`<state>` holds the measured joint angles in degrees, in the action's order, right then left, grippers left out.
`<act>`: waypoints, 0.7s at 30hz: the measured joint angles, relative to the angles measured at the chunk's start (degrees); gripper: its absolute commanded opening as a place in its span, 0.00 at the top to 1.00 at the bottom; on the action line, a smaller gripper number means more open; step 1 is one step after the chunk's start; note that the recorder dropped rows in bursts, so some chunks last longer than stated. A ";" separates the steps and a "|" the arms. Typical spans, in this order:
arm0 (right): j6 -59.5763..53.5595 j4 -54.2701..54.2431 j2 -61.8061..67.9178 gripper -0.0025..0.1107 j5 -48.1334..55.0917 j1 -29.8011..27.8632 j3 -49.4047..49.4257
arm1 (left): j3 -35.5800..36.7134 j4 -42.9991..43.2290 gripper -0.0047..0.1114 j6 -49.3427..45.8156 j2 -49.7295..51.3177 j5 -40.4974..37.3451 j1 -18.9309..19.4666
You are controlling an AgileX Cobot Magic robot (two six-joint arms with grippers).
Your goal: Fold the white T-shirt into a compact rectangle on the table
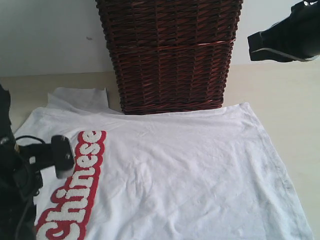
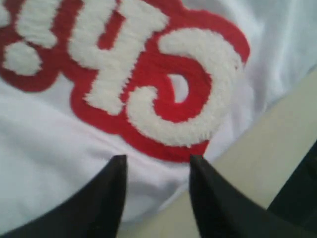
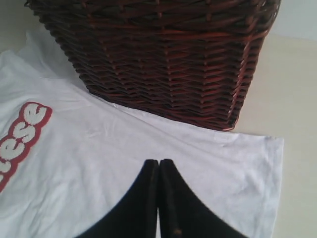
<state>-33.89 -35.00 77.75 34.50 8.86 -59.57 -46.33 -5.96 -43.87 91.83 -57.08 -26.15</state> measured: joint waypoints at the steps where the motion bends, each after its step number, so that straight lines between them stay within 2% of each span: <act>1: -0.01 -0.23 -0.11 0.98 0.00 0.00 0.00 | 1.71 0.44 0.42 -2.04 0.00 0.63 -0.65; 8: -0.26 -0.47 -0.11 0.98 -0.92 0.00 0.00 | 7.19 2.08 0.42 -11.02 0.00 3.49 -1.84; 14: -0.39 -0.58 0.01 0.98 -1.06 0.00 0.00 | 11.16 4.04 0.43 -18.09 0.00 11.80 -1.84; 16: -0.39 -0.58 0.42 0.98 -1.06 0.00 0.00 | 12.97 6.41 0.51 -20.36 0.00 15.32 -1.94; 17: -0.39 -0.58 0.71 0.98 -1.06 0.00 0.00 | 13.56 7.58 0.59 -21.05 -0.14 16.50 -2.06; 20: -0.39 -0.58 1.40 0.98 -1.14 0.00 0.00 | 14.66 11.10 0.97 -21.87 -0.53 20.29 -2.06; 21: -0.39 -0.58 1.65 0.98 -1.14 0.00 0.00 | 14.66 11.86 0.94 -21.97 -0.53 21.27 -2.06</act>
<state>-34.28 -35.57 79.40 33.36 8.86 -59.57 -31.67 5.91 -65.85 91.30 -35.80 -28.20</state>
